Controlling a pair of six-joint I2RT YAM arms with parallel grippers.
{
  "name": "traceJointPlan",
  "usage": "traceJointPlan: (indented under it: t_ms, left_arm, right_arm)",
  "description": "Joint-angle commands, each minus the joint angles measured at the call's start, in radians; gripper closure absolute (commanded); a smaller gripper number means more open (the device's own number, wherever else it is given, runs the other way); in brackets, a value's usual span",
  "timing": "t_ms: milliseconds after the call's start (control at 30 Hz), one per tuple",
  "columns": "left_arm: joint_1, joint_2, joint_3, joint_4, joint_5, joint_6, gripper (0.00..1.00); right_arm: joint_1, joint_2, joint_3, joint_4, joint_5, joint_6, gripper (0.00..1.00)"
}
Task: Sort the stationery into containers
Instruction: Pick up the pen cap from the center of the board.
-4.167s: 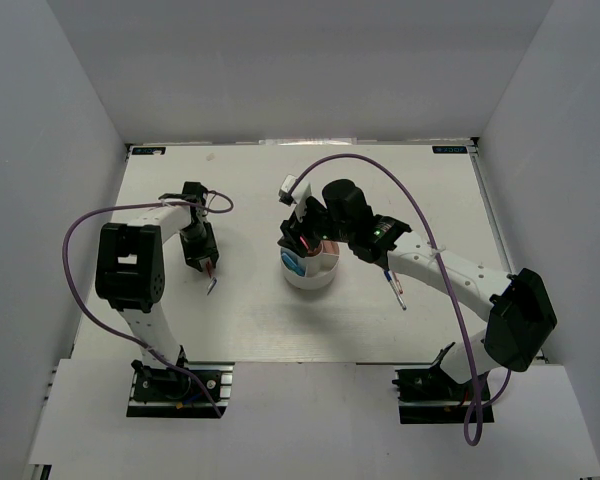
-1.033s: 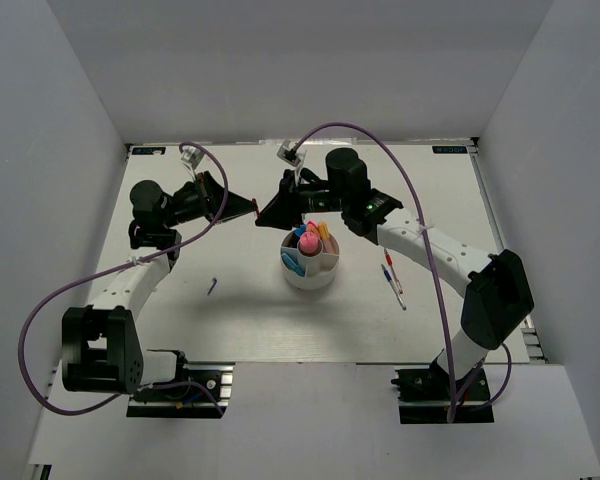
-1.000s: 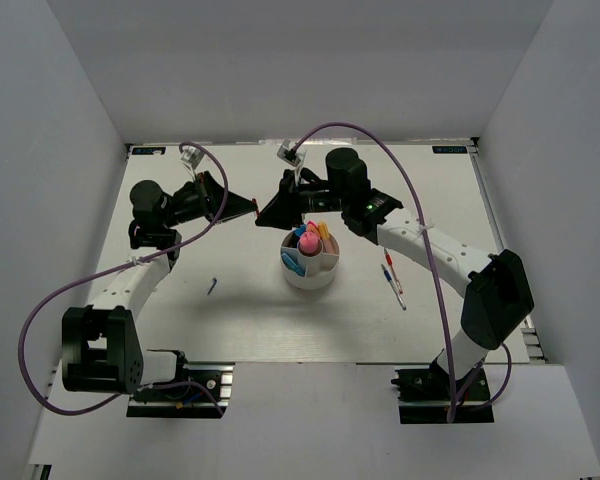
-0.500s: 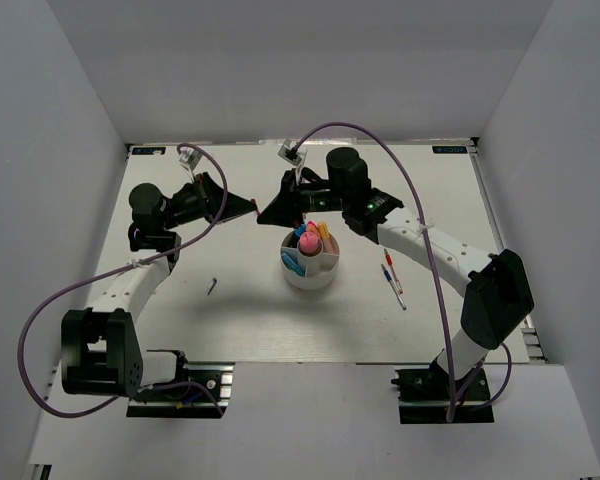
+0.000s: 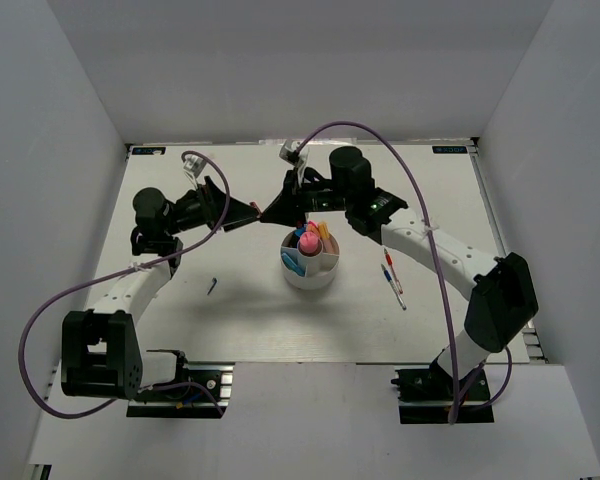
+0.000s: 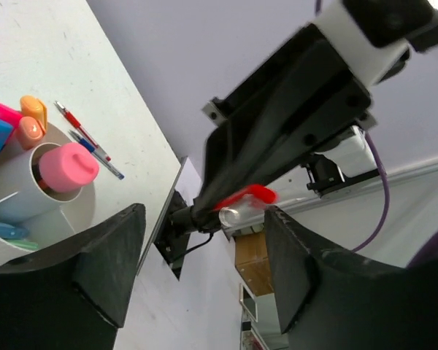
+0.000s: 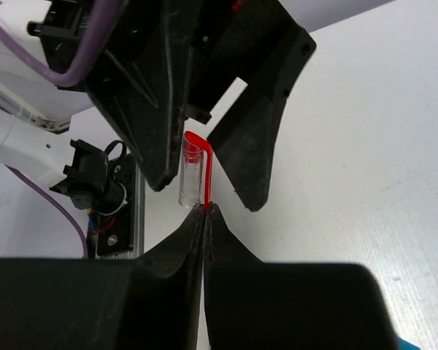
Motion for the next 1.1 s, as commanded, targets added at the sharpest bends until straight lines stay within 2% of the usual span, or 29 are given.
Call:
traceJointPlan:
  t_ms: [0, 133, 233, 267, 333, 367, 400, 433, 467, 500, 567, 633, 767, 1033, 1067]
  left_arm:
    - [-0.003, -0.021, -0.007, -0.011, -0.003, 0.023, 0.22]
    - [0.008, -0.034, -0.007, -0.036, -0.001, 0.061, 0.17]
    - [0.018, -0.052, 0.028, -0.085, 0.049, 0.194, 0.17]
    - [0.018, -0.061, 0.040, -0.100, 0.109, 0.324, 0.18]
    - [-0.006, -0.107, 0.119, -0.373, 0.175, 0.613, 0.21]
    - [-0.006, -0.120, 0.176, -0.604, 0.169, 1.087, 0.25]
    - [-0.017, -0.123, 0.236, -1.063, 0.133, 1.336, 0.28]
    - [-0.031, -0.108, 0.326, -1.214, 0.108, 1.529, 0.32]
    - [-0.031, -0.095, 0.357, -1.338, 0.079, 1.801, 0.41]
    - [-0.040, -0.083, 0.382, -1.514, 0.019, 1.913, 0.45]
    - [-0.051, -0.081, 0.408, -1.612, -0.015, 2.118, 0.49]
    - [-0.063, -0.112, 0.382, -1.625, -0.040, 2.173, 0.51]
    - [-0.115, -0.279, 0.228, -1.499, -0.122, 2.270, 0.51]
    - [-0.180, -0.437, 0.099, -1.305, -0.305, 2.428, 0.51]
    - [-0.193, -0.458, 0.082, -1.236, -0.322, 2.423, 0.51]
  right_arm:
    - [0.009, -0.075, -0.011, 0.003, -0.022, -0.097, 1.00]
    - [0.009, -0.099, -0.032, -0.058, -0.045, -0.172, 1.00]
    - [0.006, -0.133, -0.061, -0.173, -0.050, -0.279, 1.00]
    - [0.005, -0.154, -0.074, -0.204, -0.048, -0.305, 1.00]
    - [0.005, -0.174, -0.103, -0.320, -0.042, -0.394, 1.00]
    - [0.005, -0.190, -0.109, -0.362, -0.038, -0.425, 1.00]
    - [0.005, -0.196, -0.118, -0.399, -0.032, -0.448, 1.00]
    - [0.005, -0.205, -0.135, -0.460, -0.025, -0.485, 1.00]
    - [0.003, -0.222, -0.146, -0.480, -0.018, -0.502, 1.00]
    - [0.003, -0.230, -0.157, -0.497, -0.010, -0.508, 1.00]
    - [0.002, -0.248, -0.186, -0.513, -0.013, -0.505, 1.00]
    - [0.002, -0.253, -0.201, -0.510, -0.031, -0.487, 1.00]
    - [0.000, -0.230, -0.187, -0.479, -0.073, -0.399, 1.00]
    - [0.003, -0.103, -0.068, -0.571, -0.200, -0.290, 1.00]
    - [0.005, -0.096, -0.054, -0.570, -0.212, -0.270, 1.00]
